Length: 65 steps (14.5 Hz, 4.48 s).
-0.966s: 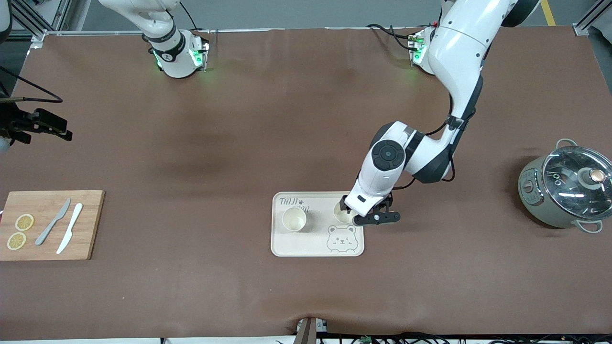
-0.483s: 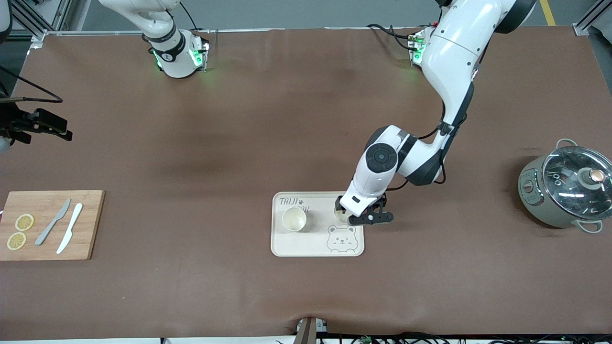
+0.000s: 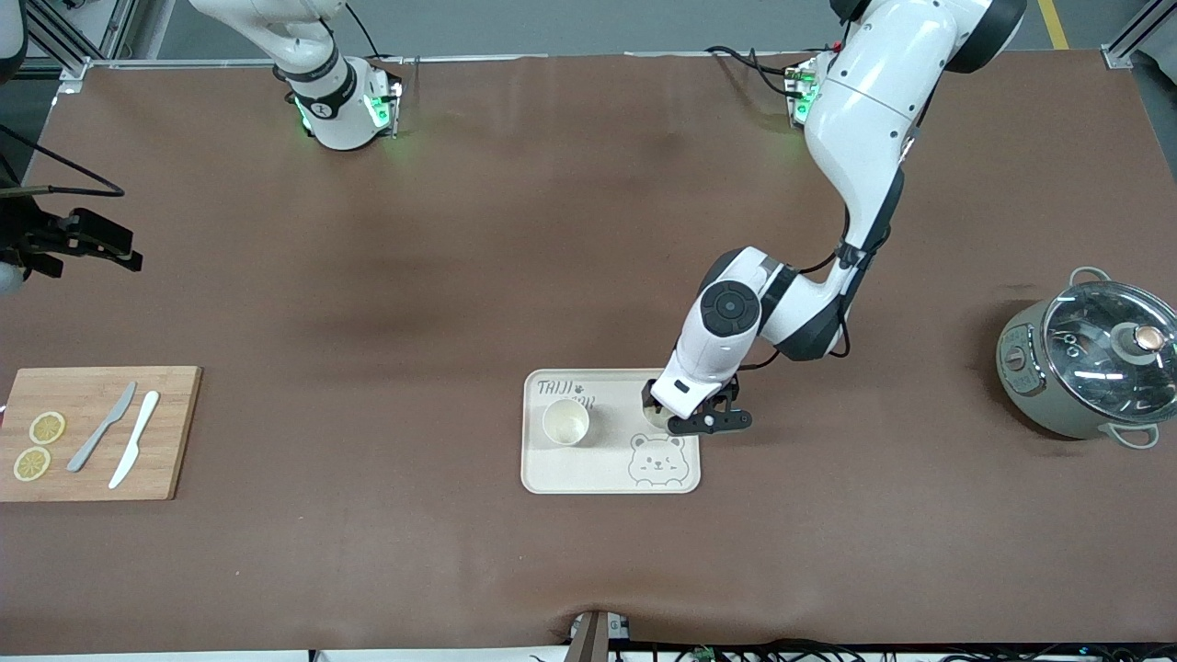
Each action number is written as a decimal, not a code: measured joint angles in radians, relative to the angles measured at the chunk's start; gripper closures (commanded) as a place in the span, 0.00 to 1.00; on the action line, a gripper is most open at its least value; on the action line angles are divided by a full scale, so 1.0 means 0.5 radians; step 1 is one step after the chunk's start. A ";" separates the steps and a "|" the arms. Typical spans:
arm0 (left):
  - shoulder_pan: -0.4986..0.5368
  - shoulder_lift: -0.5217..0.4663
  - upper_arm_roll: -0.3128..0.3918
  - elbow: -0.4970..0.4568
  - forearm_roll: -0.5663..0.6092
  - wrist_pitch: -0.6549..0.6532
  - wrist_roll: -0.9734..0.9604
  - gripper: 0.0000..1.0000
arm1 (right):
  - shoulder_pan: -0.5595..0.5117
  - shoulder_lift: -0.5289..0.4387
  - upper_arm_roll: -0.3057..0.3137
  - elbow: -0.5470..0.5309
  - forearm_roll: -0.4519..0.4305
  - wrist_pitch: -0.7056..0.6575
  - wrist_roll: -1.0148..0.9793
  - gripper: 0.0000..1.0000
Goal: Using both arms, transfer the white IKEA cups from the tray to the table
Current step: 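Lower the left gripper and grasp the white cup nearest it, then lift the cup with the left gripper while the right gripper reaches the tray, then carry the cup toward the pot with the left gripper while the right gripper descends, then set the cup down beside the pot while the right gripper grasps the other cup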
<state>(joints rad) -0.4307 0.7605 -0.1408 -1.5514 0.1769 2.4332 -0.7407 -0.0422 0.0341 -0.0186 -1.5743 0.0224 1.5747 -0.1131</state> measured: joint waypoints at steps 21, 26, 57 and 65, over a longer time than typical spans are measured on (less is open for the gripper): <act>0.037 -0.179 0.024 0.086 0.189 -0.257 -0.258 1.00 | 1.182 1.025 0.023 0.412 0.032 1.032 1.925 0.00; 0.249 -0.399 0.031 0.087 0.197 -0.553 0.007 1.00 | 1.227 1.259 0.020 0.489 0.030 1.188 1.986 0.00; 1.145 -1.378 -0.111 -1.651 -0.481 0.314 1.599 1.00 | 1.359 1.689 -0.011 0.522 -0.205 1.584 2.013 0.00; 1.213 -1.202 -0.110 -1.678 -0.558 0.321 1.652 1.00 | 1.359 1.724 -0.008 0.528 -0.208 1.654 2.013 0.57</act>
<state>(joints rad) 0.1761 0.1594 -0.1959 -2.3904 -0.1019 2.5937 0.0851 0.6374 0.8963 -0.0228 -1.3102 -0.0814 2.4018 0.8936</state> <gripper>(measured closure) 0.960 0.401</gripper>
